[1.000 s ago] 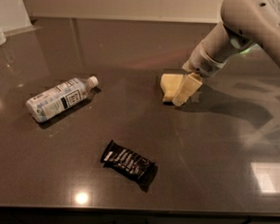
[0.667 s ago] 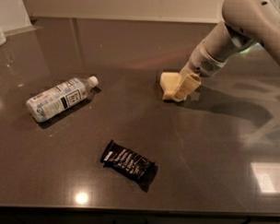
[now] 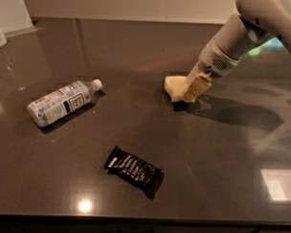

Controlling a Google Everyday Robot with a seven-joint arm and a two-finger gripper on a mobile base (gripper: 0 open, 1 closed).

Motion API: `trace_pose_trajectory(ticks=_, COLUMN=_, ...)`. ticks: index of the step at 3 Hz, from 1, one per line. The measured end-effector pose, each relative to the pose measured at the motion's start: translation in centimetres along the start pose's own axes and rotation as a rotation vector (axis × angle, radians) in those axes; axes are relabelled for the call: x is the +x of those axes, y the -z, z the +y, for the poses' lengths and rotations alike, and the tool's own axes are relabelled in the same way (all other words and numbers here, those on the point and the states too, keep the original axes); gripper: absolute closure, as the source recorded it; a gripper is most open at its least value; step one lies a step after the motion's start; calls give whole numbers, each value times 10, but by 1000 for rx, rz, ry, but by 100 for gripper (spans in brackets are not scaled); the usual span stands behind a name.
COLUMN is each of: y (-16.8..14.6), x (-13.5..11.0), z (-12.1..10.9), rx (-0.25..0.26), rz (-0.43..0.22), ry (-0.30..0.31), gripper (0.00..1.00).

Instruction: Move sponge near rxbar chocolate

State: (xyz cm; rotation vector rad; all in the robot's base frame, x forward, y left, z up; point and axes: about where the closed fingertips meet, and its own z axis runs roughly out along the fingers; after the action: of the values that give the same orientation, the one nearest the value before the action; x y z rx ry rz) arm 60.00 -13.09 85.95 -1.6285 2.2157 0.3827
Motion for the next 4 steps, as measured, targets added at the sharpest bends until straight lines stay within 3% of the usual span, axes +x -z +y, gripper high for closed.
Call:
trace_pose_trajectory(ticks=1, y=13, x=-3, z=27, rx=-54, rz=-12, ry=16, gripper=100)
trace_pose_trajectory(ticks=3, y=27, x=-10, z=85, rx=-138, rz=-62, ry=77, gripper=100)
trace_pose_trajectory(ticks=4, y=28, x=-13, z=122, rx=-167, rz=-89, ry=142, gripper=100)
